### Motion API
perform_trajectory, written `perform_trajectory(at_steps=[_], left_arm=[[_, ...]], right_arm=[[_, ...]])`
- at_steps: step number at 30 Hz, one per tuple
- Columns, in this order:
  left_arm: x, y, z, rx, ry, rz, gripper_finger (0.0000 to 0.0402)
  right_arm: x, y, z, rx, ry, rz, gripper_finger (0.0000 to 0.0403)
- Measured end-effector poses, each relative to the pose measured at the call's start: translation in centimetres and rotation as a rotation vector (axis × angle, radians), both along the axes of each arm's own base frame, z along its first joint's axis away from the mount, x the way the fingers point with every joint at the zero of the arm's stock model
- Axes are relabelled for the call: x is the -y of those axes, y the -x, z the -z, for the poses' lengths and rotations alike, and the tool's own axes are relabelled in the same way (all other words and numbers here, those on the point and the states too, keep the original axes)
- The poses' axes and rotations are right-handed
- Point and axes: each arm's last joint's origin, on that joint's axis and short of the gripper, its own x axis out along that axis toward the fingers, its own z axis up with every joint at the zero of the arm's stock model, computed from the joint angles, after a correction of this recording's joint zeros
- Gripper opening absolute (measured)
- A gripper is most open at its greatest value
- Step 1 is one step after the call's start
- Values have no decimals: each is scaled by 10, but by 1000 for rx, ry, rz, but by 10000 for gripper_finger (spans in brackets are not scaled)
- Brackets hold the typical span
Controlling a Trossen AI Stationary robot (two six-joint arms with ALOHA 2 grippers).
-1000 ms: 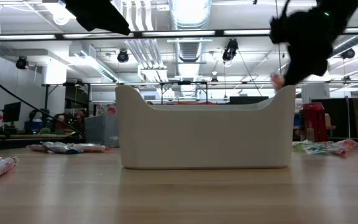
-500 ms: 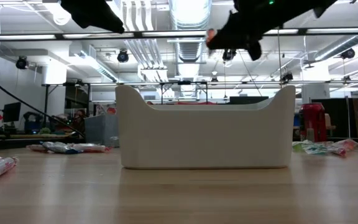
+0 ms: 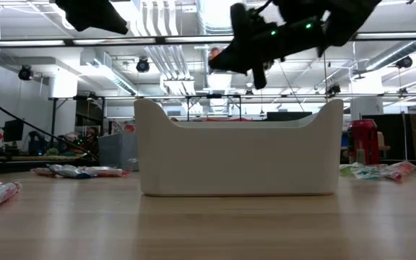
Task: Sort candy
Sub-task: Put the orange gummy into the black bin
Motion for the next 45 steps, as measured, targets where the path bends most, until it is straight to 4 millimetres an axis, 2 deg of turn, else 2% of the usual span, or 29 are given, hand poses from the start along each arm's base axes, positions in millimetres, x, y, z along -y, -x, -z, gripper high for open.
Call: perform_trajectory(at_steps=[6,13,20,27,32,40,45], left_arm=[[-1,4,8,-20,-5,0,94],[-3,9,6,-13,9,-6,94],[-8,24,0,9,71,-44,94],[-13,39,-4,25,123,-78,94],[-16,45,-6,43,132,-86,94],[-17,47,-6,37,110,-100,94],[-18,47,-5,39,77,-127,94]], right_arm=[[12,-32,3,-7,12,14,9],[24,-69,3,-6,36,19,9],[38,-101,9,-38,56,27,9],[50,-120,18,-64,53,42,9],[54,-134,33,-87,51,44,9],[63,-155,58,-109,45,52,9],[66,-161,70,-130,23,58,9]])
